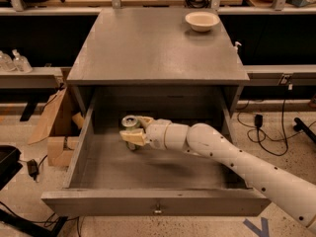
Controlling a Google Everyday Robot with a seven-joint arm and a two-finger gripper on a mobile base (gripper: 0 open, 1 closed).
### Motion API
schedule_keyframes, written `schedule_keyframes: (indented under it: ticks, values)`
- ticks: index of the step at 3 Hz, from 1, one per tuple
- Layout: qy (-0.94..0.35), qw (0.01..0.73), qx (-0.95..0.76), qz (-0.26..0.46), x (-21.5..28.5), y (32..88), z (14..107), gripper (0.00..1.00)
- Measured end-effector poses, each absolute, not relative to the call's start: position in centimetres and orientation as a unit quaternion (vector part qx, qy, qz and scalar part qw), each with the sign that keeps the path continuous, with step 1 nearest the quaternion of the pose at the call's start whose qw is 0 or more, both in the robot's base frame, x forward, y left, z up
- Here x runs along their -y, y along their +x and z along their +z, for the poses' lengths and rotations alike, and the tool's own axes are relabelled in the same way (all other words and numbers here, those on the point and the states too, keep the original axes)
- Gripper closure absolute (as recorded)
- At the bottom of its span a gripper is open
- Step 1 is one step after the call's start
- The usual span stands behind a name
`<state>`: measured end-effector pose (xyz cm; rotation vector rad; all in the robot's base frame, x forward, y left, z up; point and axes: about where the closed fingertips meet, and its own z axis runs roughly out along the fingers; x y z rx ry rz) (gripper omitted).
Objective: Place green can into top drawer
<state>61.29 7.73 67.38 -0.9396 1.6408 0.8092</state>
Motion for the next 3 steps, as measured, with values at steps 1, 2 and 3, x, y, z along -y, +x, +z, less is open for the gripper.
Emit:
schedule_keyframes:
  ticks: [1,2,3]
  values:
    - [-0.392,0.516,-0.683,0.338,-7.92,61.23,67.38,0.06]
    - [-0.393,0.515,-0.682,0.339,-8.03,61.20,67.38,0.00]
    - [-0.393,0.515,-0.682,0.339,-8.03,61.20,67.38,0.00]
